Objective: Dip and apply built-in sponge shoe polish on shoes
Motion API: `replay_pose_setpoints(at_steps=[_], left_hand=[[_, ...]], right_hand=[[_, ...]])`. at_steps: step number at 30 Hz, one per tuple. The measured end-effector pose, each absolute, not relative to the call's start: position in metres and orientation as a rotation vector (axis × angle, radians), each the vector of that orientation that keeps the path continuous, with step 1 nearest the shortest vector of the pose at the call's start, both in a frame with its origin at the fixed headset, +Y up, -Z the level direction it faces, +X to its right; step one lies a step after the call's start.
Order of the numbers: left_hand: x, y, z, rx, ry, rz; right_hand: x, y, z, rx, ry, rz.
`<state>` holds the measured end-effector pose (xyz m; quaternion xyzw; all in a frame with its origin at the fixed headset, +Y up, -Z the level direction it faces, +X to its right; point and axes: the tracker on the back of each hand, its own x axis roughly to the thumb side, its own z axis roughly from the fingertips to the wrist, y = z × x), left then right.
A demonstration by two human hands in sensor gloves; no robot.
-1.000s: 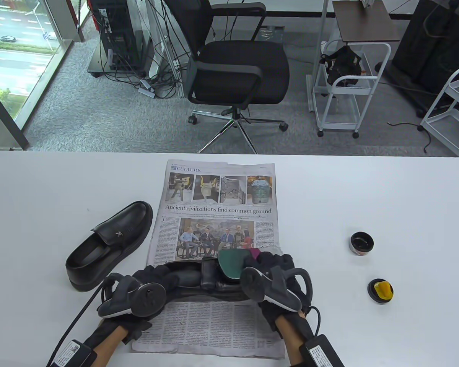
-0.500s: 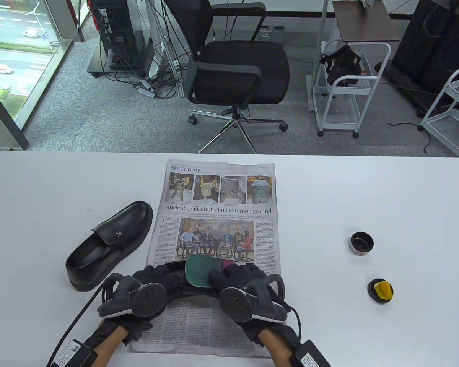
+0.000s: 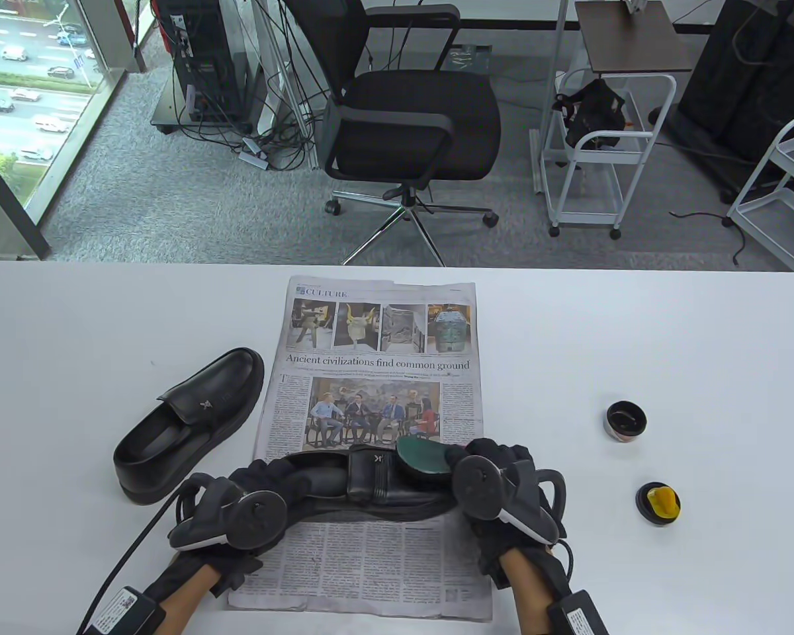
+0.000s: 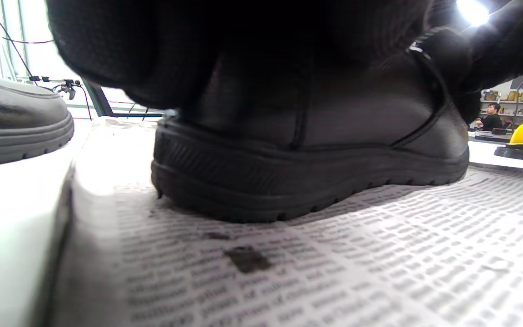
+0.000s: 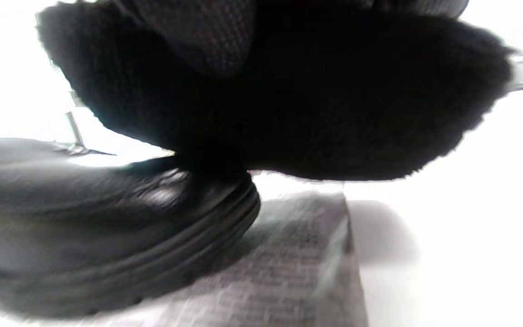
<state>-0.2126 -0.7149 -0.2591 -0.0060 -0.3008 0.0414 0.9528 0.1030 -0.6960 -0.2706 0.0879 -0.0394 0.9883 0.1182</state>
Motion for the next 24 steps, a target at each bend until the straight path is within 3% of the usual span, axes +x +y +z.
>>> replay_pose_setpoints(at_steps=[3,6,12,15,19,24], left_hand=[[-0.213,-0.715,-0.259,-0.012,-0.609,0.089],[-0.213,-0.715,-0.259,-0.015,-0.608,0.087],[-0.212,-0.716,-0.259,-0.024,-0.605,0.085],[-0.212,-0.716,-0.259,-0.026,-0.605,0.079],[-0.211,-0.716,-0.258,-0.03,-0.603,0.08],[-0.211,-0.717,-0.259,-0.029,-0.604,0.08]], right_hand=[[0.096,-0.695,-0.269,0.161,-0.244,2.846],[0.078,-0.693,-0.266,0.202,-0.314,2.758],[0.033,-0.691,-0.254,0.718,-0.317,2.738],[0.03,-0.694,-0.251,0.818,-0.354,2.704],[0.039,-0.702,-0.259,0.775,-0.262,2.88],[0.064,-0.704,-0.269,0.512,-0.202,2.943]])
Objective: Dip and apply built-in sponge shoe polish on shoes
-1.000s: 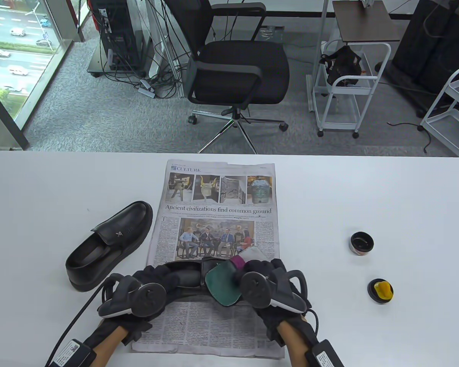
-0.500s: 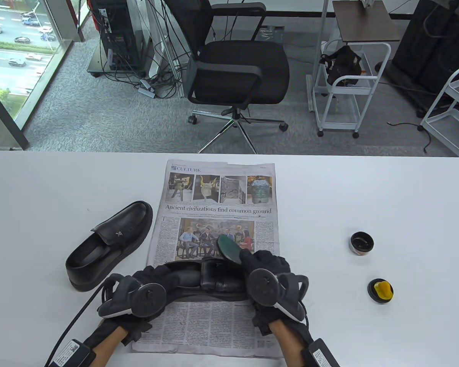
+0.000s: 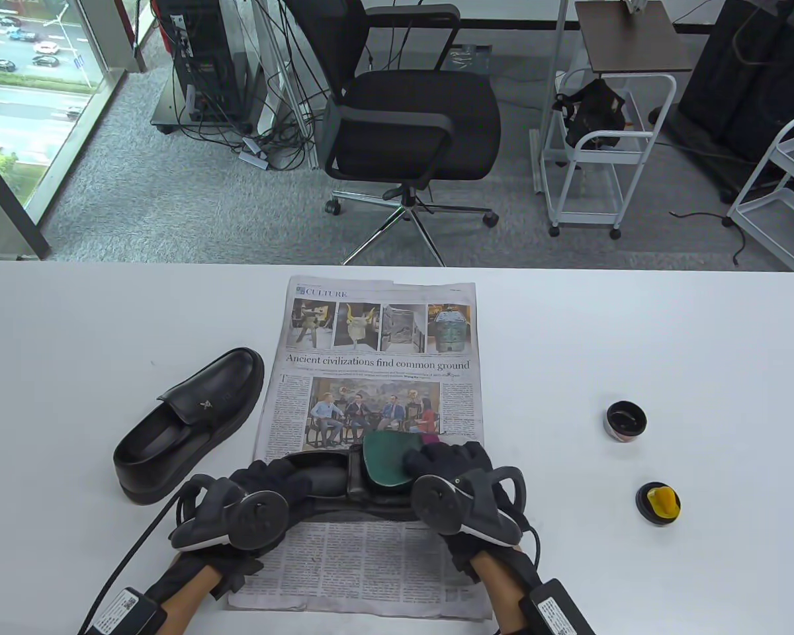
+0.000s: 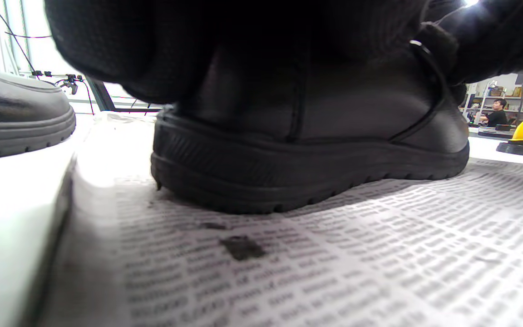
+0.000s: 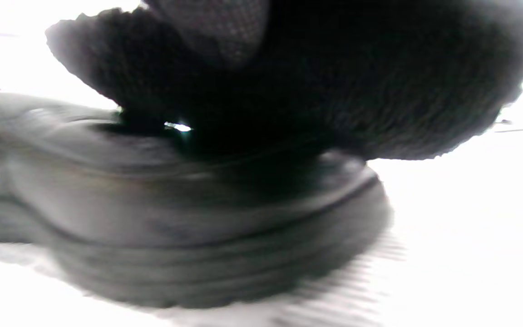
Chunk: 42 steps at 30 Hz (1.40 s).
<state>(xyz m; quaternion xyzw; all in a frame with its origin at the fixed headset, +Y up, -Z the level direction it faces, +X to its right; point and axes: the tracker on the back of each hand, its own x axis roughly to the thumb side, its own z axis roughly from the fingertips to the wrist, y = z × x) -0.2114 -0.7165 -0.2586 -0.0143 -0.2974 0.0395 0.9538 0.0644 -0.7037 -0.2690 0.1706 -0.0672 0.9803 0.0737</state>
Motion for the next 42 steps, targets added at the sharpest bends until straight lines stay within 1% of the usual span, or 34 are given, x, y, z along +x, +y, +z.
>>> replay_pose_setpoints(at_steps=[3,7,11,15,16,17,20,22,24,28,32,34,37,39,42], left_hand=[[-0.211,-0.717,-0.259,-0.03,-0.605,0.081],[-0.211,-0.717,-0.258,-0.031,-0.603,0.082],[-0.211,-0.717,-0.258,-0.031,-0.602,0.082],[-0.211,-0.717,-0.258,-0.032,-0.602,0.082],[-0.211,-0.717,-0.258,-0.033,-0.602,0.082],[-0.211,-0.717,-0.258,-0.033,-0.602,0.082],[-0.211,-0.717,-0.258,-0.033,-0.601,0.082],[-0.211,-0.717,-0.258,-0.033,-0.6,0.082],[-0.211,-0.717,-0.258,-0.034,-0.599,0.081],[-0.211,-0.717,-0.258,-0.033,-0.595,0.081],[-0.211,-0.717,-0.258,-0.033,-0.595,0.082],[-0.211,-0.717,-0.258,-0.034,-0.596,0.081],[-0.211,-0.717,-0.259,-0.034,-0.597,0.081],[-0.211,-0.717,-0.259,-0.035,-0.597,0.081],[-0.211,-0.718,-0.259,-0.034,-0.596,0.081]], right_hand=[[0.077,-0.701,-0.27,0.393,-0.23,2.941],[0.079,-0.69,-0.264,0.381,-0.274,2.857],[0.058,-0.679,-0.25,0.516,-0.286,2.793],[0.037,-0.681,-0.241,0.688,-0.221,2.717],[0.034,-0.683,-0.242,0.733,-0.19,2.699],[0.031,-0.687,-0.243,0.79,-0.117,2.682],[0.03,-0.694,-0.244,0.859,0.006,2.705],[0.032,-0.694,-0.246,0.867,0.027,2.749],[0.04,-0.691,-0.25,0.808,-0.013,2.79],[0.061,-0.691,-0.257,0.653,0.046,2.814],[0.085,-0.691,-0.263,0.484,0.008,2.898],[0.096,-0.691,-0.265,0.375,-0.036,2.878],[0.103,-0.688,-0.266,0.284,-0.147,2.826],[0.102,-0.685,-0.266,0.236,-0.231,2.836],[0.093,-0.682,-0.264,0.22,-0.316,2.794]])
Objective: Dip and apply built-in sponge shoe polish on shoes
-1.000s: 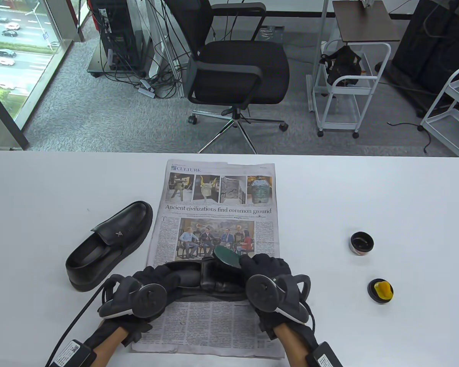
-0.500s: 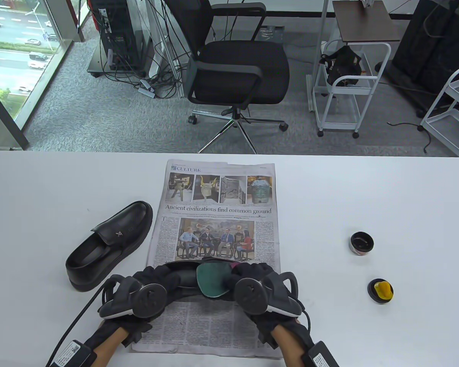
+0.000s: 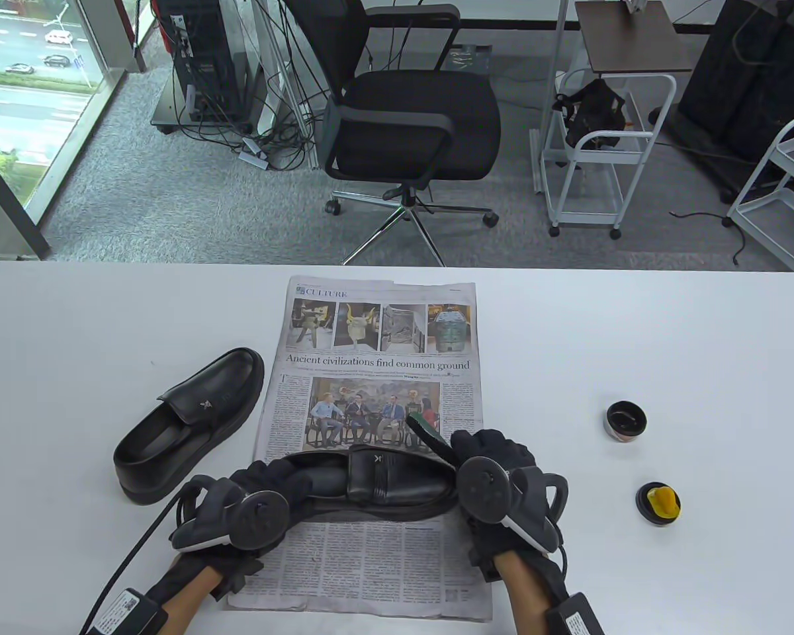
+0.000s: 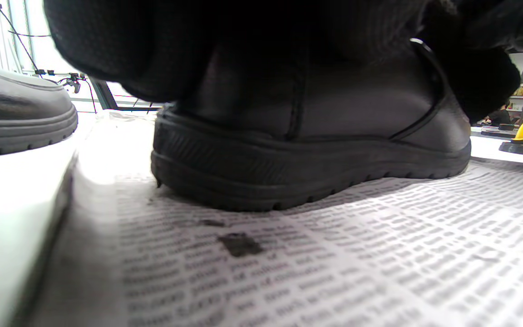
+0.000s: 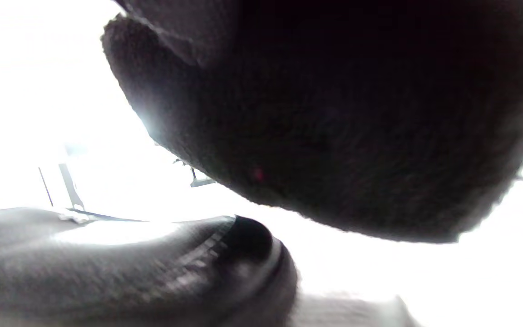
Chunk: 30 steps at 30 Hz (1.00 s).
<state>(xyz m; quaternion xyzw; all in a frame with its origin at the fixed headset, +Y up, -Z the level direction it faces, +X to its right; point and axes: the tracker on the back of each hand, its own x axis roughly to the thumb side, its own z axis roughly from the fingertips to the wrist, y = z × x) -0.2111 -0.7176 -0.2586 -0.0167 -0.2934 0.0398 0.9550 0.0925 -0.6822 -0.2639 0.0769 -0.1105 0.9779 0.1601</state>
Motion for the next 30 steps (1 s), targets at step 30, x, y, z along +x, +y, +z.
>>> replay_pose_setpoints(at_steps=[30], left_hand=[[-0.211,-0.718,-0.259,-0.039,-0.6,0.084]], right_hand=[[0.111,-0.69,-0.267,0.256,-0.088,2.826]])
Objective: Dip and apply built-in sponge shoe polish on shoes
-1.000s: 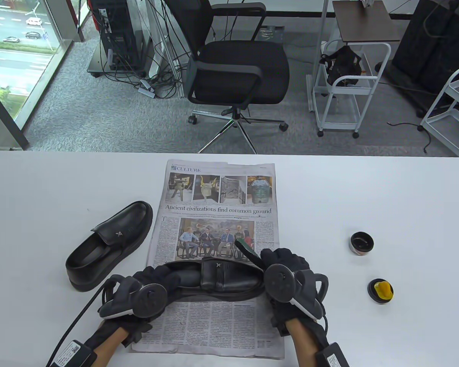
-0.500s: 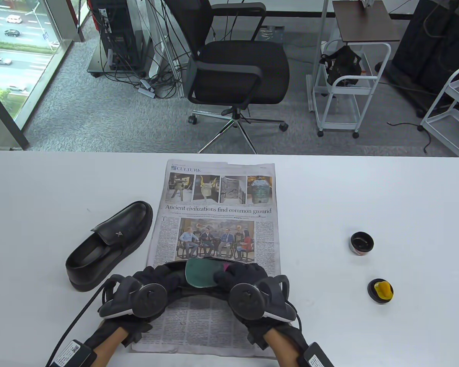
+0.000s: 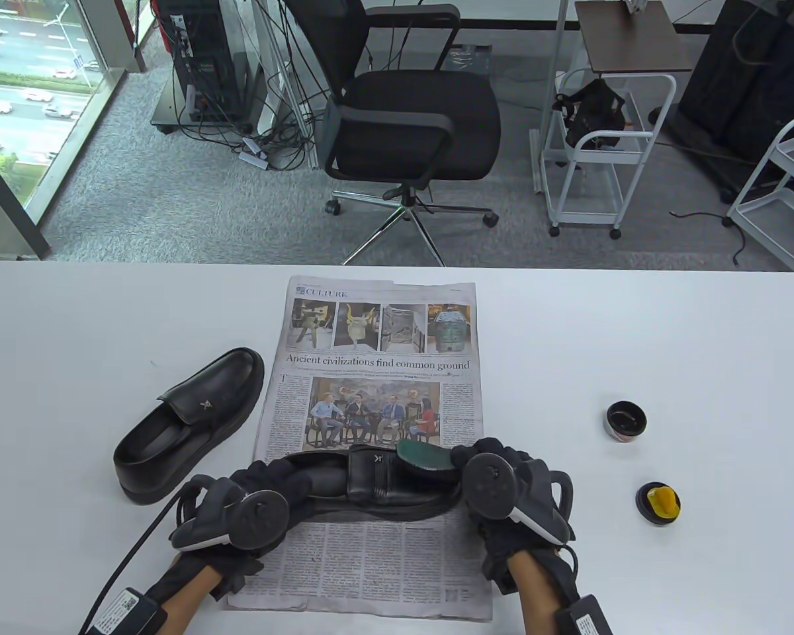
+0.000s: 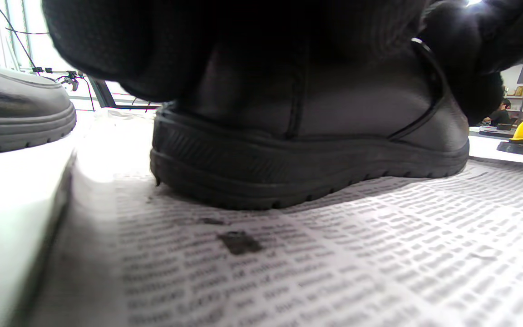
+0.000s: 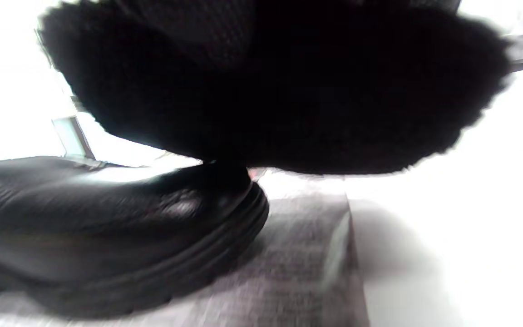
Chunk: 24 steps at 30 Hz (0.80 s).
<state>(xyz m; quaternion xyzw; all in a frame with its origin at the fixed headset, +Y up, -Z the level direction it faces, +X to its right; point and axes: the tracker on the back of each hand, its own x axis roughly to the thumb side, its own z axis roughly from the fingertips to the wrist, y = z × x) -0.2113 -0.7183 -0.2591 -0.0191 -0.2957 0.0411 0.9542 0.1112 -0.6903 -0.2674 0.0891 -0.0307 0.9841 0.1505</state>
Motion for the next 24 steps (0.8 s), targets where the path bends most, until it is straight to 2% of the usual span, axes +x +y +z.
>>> replay_pose_setpoints(at_steps=[5,8,11,13,16,24], left_hand=[[-0.211,-0.718,-0.259,-0.038,-0.6,0.083],[-0.211,-0.718,-0.259,-0.038,-0.599,0.083],[-0.211,-0.719,-0.259,-0.038,-0.6,0.084],[-0.211,-0.719,-0.259,-0.038,-0.6,0.083],[-0.211,-0.719,-0.259,-0.038,-0.601,0.084],[-0.211,-0.719,-0.259,-0.038,-0.601,0.084]], right_hand=[[0.089,-0.686,-0.26,0.269,-0.37,2.754],[0.066,-0.686,-0.254,0.376,-0.419,2.717],[0.041,-0.688,-0.248,0.635,-0.356,2.699],[0.031,-0.692,-0.246,0.796,-0.229,2.687],[0.028,-0.697,-0.246,0.852,-0.121,2.722],[0.062,-0.703,-0.264,0.592,-0.153,2.916]])
